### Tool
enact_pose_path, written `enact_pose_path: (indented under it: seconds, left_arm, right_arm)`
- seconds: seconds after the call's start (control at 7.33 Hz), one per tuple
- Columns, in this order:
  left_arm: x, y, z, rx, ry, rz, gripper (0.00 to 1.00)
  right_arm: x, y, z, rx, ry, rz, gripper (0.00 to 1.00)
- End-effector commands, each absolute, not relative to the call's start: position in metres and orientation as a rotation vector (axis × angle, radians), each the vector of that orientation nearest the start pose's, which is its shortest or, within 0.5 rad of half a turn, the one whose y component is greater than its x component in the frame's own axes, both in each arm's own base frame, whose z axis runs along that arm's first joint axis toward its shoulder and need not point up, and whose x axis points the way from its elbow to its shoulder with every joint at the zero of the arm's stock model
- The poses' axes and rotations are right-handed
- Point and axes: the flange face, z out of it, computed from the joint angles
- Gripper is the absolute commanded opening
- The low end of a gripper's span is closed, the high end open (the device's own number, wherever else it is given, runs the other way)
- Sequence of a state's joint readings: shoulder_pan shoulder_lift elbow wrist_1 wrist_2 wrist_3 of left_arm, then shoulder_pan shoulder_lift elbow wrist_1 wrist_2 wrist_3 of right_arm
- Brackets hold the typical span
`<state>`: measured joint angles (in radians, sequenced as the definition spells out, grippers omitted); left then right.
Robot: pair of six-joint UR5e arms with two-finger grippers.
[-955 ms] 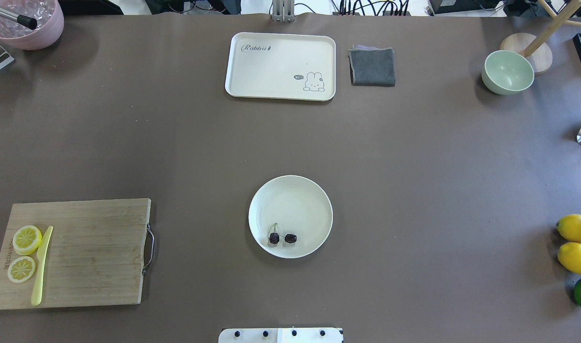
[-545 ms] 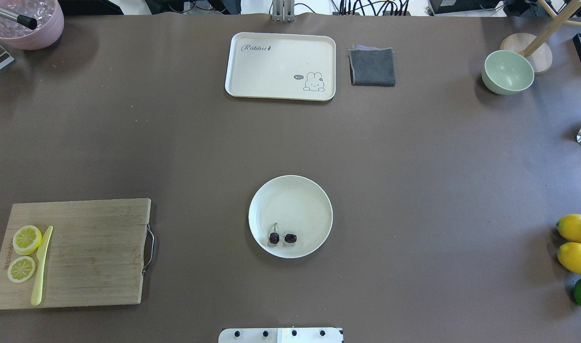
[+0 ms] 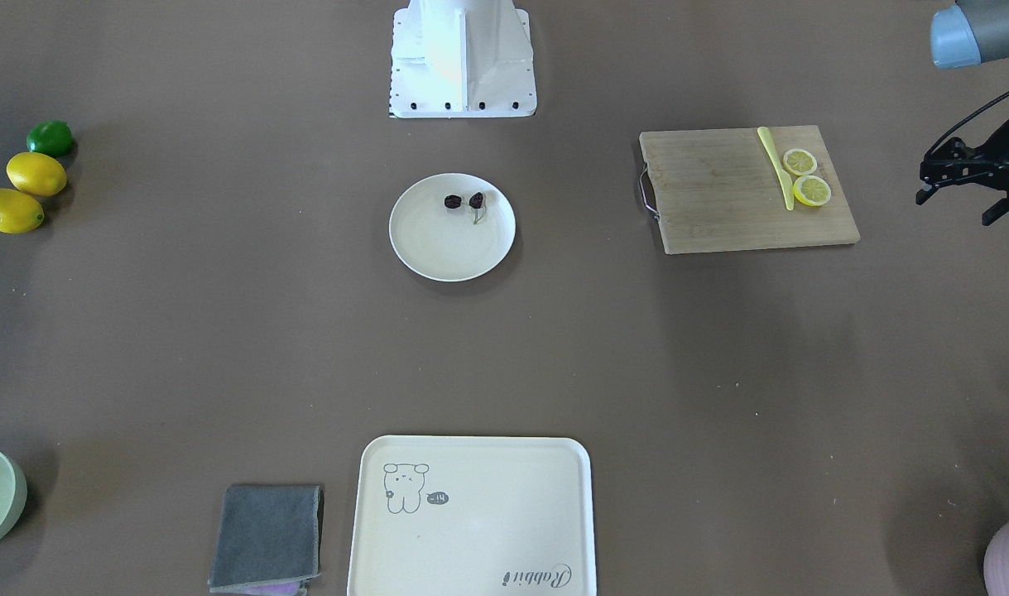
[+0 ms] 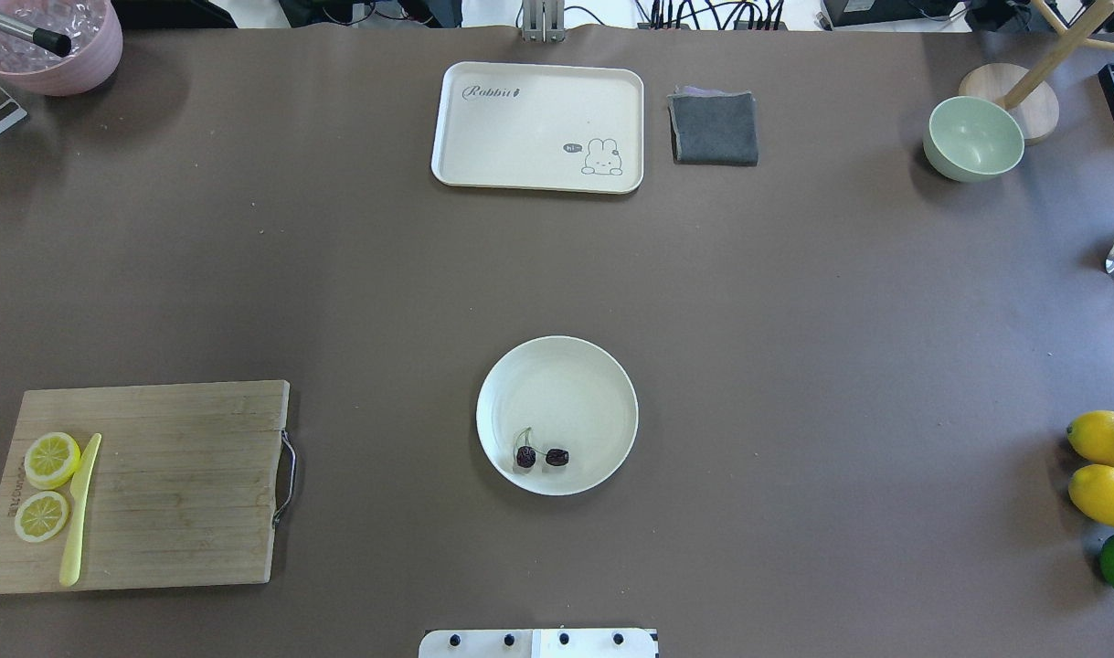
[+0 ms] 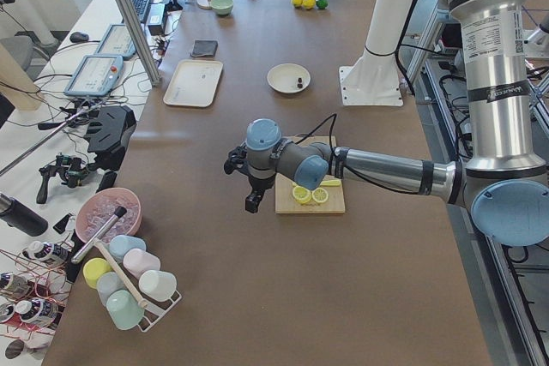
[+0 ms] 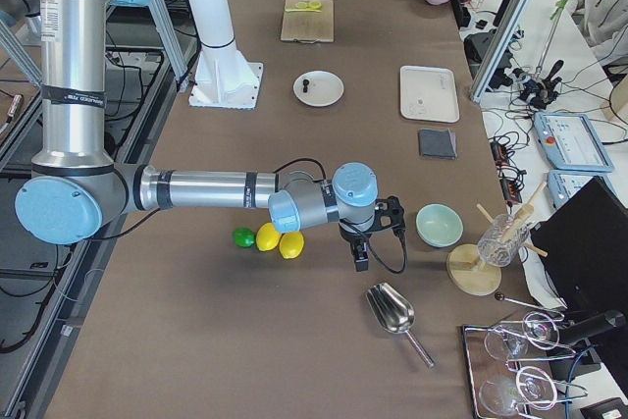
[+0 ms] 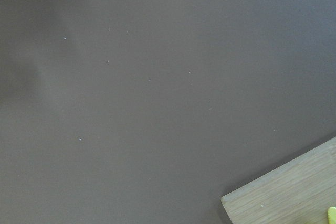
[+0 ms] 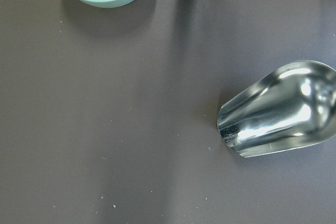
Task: Place red cherry on plate
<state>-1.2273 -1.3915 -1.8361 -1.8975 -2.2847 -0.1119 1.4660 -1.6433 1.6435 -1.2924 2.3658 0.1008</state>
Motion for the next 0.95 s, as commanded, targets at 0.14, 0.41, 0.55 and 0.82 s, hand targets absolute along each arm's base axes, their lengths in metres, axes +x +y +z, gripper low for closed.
enact_pose_path:
  seconds: [0.14, 0.41, 0.55, 0.82]
  left_arm:
    - [0.081, -0.4324, 0.5904, 0.187, 0.815, 0.352, 0.98]
    - [0.0809, -0.4316, 0.5914, 0.182, 0.816, 0.35, 0.98]
    - [0.0808, -0.4316, 0.593, 0.179, 0.815, 0.349, 0.98]
    - [0.0807, -0.4316, 0.5948, 0.176, 0.813, 0.349, 0.98]
  right_arm:
    - [0.0122, -0.4798, 0.6266, 0.18, -0.814, -0.113, 1.0]
    - [0.0122, -0.4791, 0.6265, 0.18, -0.815, -0.114, 1.0]
    - [0.012, -0.4812, 0.6243, 0.184, -0.815, -0.115, 1.0]
    - [0.012, -0.4799, 0.6241, 0.184, -0.817, -0.116, 1.0]
